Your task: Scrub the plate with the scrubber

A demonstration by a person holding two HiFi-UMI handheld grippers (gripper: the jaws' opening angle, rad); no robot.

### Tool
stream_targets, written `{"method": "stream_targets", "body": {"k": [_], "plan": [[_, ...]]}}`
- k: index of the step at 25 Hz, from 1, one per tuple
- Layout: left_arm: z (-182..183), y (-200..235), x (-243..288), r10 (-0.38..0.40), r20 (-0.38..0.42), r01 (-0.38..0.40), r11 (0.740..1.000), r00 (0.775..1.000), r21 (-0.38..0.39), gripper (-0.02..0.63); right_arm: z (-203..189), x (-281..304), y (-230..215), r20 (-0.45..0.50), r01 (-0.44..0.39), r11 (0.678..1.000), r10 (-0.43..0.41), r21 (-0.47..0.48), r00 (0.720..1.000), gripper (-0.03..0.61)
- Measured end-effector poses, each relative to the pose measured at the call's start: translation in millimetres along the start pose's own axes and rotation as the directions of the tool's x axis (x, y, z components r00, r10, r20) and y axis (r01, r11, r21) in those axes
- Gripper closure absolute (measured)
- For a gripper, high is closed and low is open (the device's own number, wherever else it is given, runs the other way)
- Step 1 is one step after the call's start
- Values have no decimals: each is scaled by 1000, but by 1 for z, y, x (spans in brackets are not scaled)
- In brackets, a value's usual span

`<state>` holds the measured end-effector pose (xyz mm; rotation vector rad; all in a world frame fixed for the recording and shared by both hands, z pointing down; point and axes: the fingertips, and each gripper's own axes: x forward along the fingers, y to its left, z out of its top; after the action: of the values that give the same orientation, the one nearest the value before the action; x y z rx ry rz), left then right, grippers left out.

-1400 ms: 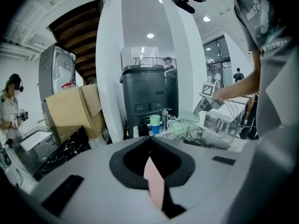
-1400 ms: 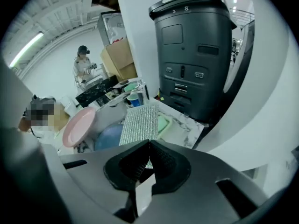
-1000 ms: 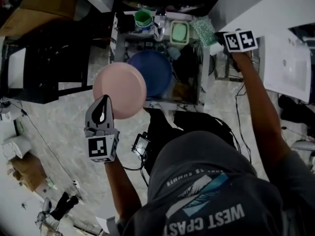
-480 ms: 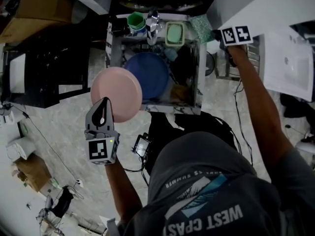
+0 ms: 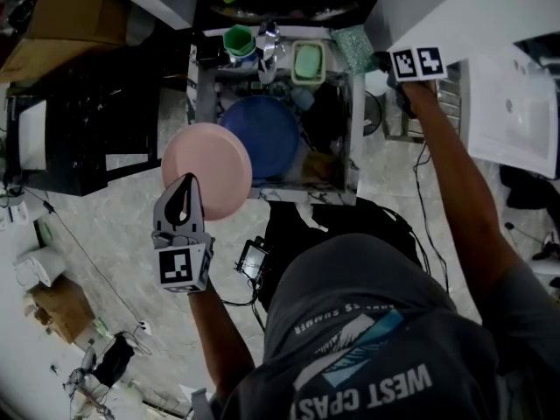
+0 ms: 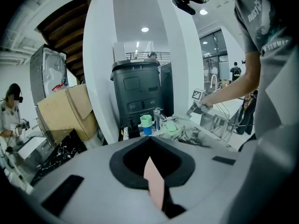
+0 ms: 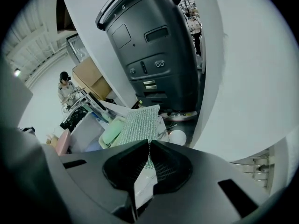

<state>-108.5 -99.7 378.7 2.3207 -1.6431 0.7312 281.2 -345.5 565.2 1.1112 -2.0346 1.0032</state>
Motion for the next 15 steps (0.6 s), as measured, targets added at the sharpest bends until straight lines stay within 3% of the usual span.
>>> {"method": "stream_targets", "body": {"k": [15], "plan": [[-4, 1, -11, 14, -3, -14, 1000, 1000, 4, 612, 3, 3, 5, 17, 5, 1000, -4, -29, 1000, 494]]}}
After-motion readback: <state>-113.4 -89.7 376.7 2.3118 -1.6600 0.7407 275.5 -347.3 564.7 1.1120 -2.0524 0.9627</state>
